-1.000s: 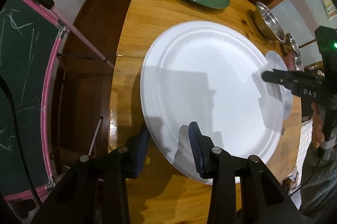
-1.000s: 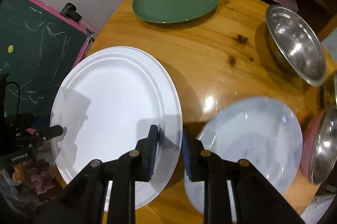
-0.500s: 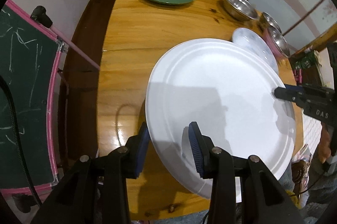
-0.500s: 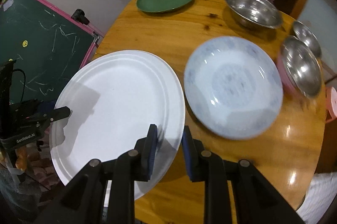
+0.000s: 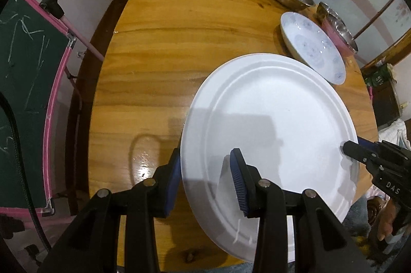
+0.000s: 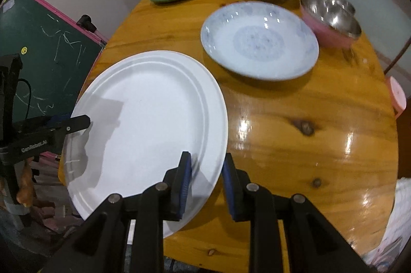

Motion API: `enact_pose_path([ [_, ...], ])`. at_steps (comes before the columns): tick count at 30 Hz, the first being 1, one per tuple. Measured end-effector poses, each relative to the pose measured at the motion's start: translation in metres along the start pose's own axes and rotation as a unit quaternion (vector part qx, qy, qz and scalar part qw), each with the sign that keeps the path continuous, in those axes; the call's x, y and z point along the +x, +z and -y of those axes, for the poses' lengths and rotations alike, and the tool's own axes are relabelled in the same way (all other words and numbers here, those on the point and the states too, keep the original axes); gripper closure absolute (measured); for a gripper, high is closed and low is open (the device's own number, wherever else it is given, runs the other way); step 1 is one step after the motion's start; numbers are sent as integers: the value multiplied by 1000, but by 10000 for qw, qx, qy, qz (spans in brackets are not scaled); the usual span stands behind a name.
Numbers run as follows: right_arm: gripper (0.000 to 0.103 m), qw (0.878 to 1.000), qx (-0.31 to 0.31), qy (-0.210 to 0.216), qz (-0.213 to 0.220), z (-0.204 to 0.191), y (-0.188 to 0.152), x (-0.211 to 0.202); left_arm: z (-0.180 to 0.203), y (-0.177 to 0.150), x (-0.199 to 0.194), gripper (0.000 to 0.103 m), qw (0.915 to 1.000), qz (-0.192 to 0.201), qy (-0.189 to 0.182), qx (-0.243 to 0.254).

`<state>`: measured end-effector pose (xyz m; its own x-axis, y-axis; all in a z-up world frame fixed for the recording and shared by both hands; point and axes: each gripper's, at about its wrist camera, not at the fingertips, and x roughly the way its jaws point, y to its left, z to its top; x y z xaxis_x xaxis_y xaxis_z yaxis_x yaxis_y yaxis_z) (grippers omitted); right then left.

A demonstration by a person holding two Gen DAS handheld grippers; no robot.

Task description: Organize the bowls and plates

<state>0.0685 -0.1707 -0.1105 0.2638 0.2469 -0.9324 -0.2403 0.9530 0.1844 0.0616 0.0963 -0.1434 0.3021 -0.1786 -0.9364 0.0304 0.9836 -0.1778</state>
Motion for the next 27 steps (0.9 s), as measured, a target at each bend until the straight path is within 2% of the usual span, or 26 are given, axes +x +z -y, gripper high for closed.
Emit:
enact_pose_path([
  [4,79,10000,65,13,4,4,-6,3,1,-4,7,67,10000,1,59,-17],
  [13,78,9991,241,208,-287,6,-20,21,-7,-9,15,67,9997,-35,106,-207],
  [27,76,9979,366,271,-462,4,-19,33,-5,-9,21,67,9992,-14,313,-246],
])
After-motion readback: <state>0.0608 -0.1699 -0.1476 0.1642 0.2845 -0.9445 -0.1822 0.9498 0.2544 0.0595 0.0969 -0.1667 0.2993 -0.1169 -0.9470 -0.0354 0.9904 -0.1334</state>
